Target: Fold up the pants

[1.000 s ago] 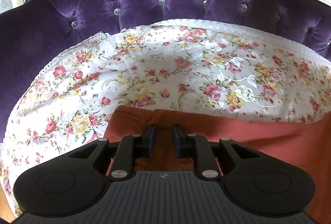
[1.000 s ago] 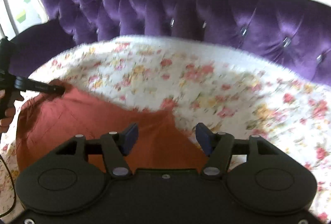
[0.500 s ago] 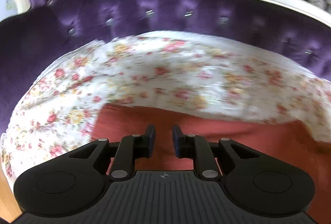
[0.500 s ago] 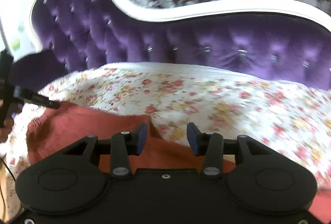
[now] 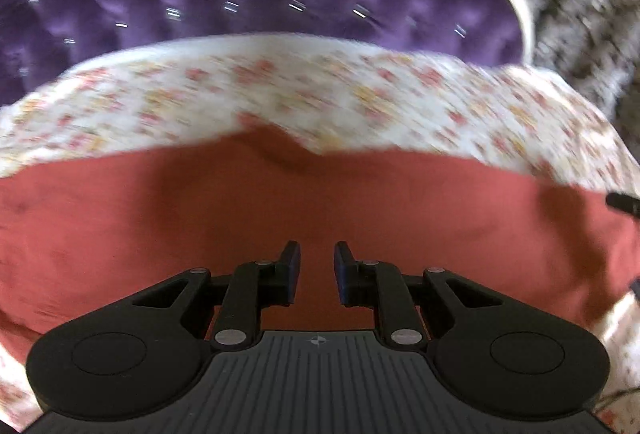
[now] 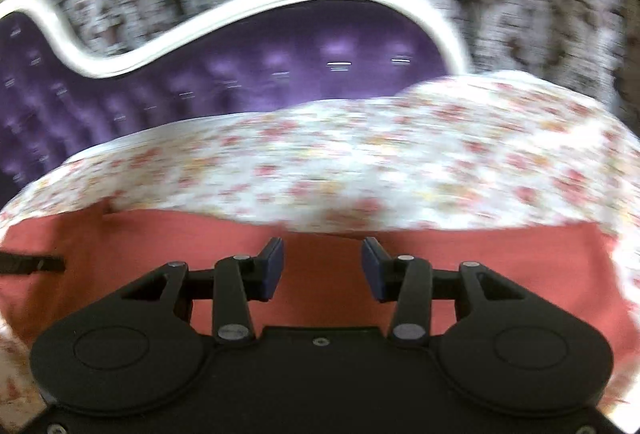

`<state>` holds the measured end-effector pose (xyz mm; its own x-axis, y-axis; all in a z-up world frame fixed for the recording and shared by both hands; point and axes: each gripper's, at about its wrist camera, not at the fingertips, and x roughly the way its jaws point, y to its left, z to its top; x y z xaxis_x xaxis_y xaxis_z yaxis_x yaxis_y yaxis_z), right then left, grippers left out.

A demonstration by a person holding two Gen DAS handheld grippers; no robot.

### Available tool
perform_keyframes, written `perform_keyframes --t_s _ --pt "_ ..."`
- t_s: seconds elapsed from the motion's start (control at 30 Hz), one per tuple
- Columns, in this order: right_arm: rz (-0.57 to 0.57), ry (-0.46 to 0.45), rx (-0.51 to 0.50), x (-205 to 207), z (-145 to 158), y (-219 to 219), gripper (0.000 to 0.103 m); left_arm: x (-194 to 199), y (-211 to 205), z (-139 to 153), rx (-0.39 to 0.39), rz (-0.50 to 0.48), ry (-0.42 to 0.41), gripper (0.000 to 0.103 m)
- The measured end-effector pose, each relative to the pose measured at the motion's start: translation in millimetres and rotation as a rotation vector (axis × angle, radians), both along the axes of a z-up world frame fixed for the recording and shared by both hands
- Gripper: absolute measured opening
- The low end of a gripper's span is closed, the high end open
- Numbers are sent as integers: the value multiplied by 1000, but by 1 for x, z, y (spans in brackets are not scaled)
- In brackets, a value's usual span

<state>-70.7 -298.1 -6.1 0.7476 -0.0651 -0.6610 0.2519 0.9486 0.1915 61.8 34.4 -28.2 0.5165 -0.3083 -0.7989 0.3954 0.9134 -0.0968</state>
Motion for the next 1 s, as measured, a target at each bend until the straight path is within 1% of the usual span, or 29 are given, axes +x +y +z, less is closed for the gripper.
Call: perform_keyframes --t_s 0.1,0.2,0.3,0.37,0.4,0.53,0.67,0.73,0.83,0.87,0.9,0.93,0.97,1.0 --pt "-75 6 -33 -14 -5 -30 53 -11 -20 -15 36 -32 14 19" --pt "-82 15 -42 -17 -10 -50 53 -16 -27 -32 60 -29 57 19" --pt "-71 21 -91 -13 -15 -62 53 -26 -24 -33 79 -22 20 19" --pt "-115 34 -132 -10 -17 -73 53 -25 -23 -33 78 -13 27 19" --pt "-138 33 -136 -11 -19 -80 53 -24 -21 -33 68 -5 34 19" --pt "-250 66 -119 -11 -33 -117 53 -21 -17 -33 26 28 62 19" --pt "-352 90 -130 -19 -40 -144 53 -20 -22 -33 33 28 60 19" --pt "-369 97 -105 -22 -44 -157 53 -21 -23 -32 43 26 58 19" --pt "-345 117 -53 -20 -51 -166 53 -22 -24 -32 52 24 53 19" --pt "-319 118 -23 -19 -53 -166 38 -22 -24 -32 54 24 51 19" --pt "-293 112 -3 -18 -54 -165 19 -22 -24 -32 55 23 50 19" --pt "-277 102 -16 -17 -51 -160 7 -22 -25 -31 56 24 51 19" --pt "-280 90 -50 -17 -48 -156 7 -22 -25 -31 56 25 53 19" --pt "-306 82 -96 -17 -44 -153 7 -21 -26 -30 59 23 57 19"
